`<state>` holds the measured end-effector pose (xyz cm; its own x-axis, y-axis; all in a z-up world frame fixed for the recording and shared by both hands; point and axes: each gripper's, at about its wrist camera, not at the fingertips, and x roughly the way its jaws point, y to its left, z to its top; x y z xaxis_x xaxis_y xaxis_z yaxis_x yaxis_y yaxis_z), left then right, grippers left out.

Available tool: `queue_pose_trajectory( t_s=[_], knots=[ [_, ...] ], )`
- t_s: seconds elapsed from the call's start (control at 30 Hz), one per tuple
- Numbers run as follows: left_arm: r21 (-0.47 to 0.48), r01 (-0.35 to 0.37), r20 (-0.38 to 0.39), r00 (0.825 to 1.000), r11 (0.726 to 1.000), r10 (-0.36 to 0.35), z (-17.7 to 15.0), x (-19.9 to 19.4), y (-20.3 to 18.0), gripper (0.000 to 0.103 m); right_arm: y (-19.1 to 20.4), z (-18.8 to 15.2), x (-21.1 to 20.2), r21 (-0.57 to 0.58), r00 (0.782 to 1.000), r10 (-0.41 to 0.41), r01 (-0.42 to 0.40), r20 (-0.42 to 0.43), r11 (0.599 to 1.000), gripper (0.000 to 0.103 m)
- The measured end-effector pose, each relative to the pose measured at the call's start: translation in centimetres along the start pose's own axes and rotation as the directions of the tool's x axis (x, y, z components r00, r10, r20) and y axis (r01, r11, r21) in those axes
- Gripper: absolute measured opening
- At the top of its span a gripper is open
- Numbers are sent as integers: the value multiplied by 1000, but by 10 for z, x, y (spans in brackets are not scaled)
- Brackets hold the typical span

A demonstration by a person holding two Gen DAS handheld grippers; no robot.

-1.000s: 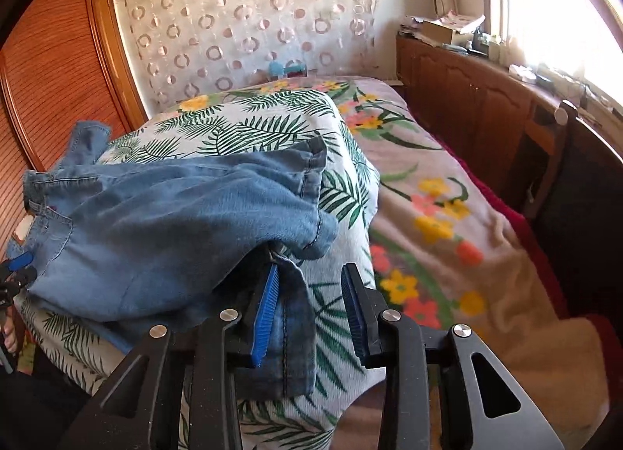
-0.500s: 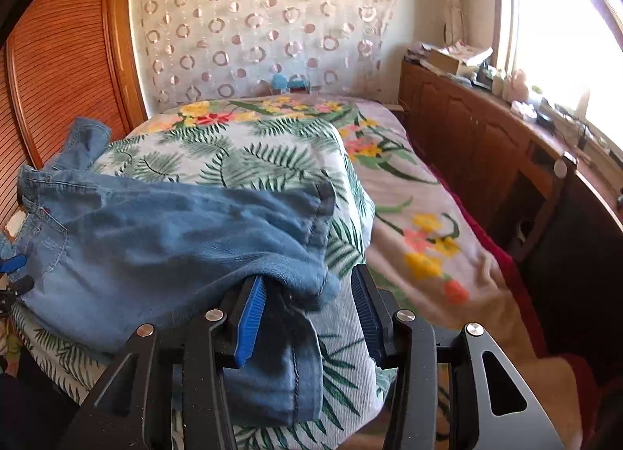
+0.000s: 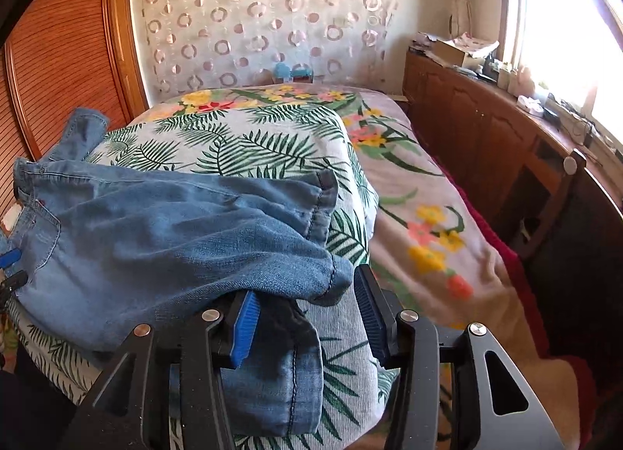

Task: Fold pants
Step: 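Lift the held leg with the right tool toward the waistband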

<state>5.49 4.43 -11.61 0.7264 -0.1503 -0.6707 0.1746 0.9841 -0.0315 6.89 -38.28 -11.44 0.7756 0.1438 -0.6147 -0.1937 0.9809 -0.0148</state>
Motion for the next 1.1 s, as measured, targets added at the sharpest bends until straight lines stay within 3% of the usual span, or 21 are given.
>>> queue_pose_trajectory(
  t_s=[0.07,0.1,0.13,0.17,0.23,0.47,0.67,0.8,1.0,1.1],
  knots=[
    [-4,5,3,1000,1000,-5,0,-1,0,84,3,2,-3,-7,1000,13,-12,20,1000,45],
    [-7,7,4,1000,1000,-7,1,-2,0,84,5,3,-3,-8,999,39,-39,33,999,37],
    [-9,9,5,1000,1000,-9,1,-3,1,84,6,4,-4,-11,997,64,-63,35,998,15],
    [-10,10,7,1000,1000,-10,2,-4,1,84,8,5,-5,-15,996,79,-78,40,997,8],
    [-14,6,17,1000,1000,-6,3,-9,3,84,14,10,-10,-33,994,86,-84,63,996,3],
    [-27,-10,88,996,1000,12,13,-36,11,84,48,45,-48,-98,969,173,-158,175,983,2],
    [-60,-40,158,986,997,49,22,-66,30,84,125,91,-80,-245,911,344,-288,228,926,2],
    [-81,-51,184,981,995,65,21,-80,47,84,181,107,-84,-309,855,479,-410,198,858,2],
    [-111,-67,196,977,992,88,15,-88,68,84,252,115,-68,-358,793,604,-543,79,760,2],
    [-125,-68,193,977,990,92,11,-86,74,84,267,118,-52,-361,792,610,-563,19,743,2]
  ],
)
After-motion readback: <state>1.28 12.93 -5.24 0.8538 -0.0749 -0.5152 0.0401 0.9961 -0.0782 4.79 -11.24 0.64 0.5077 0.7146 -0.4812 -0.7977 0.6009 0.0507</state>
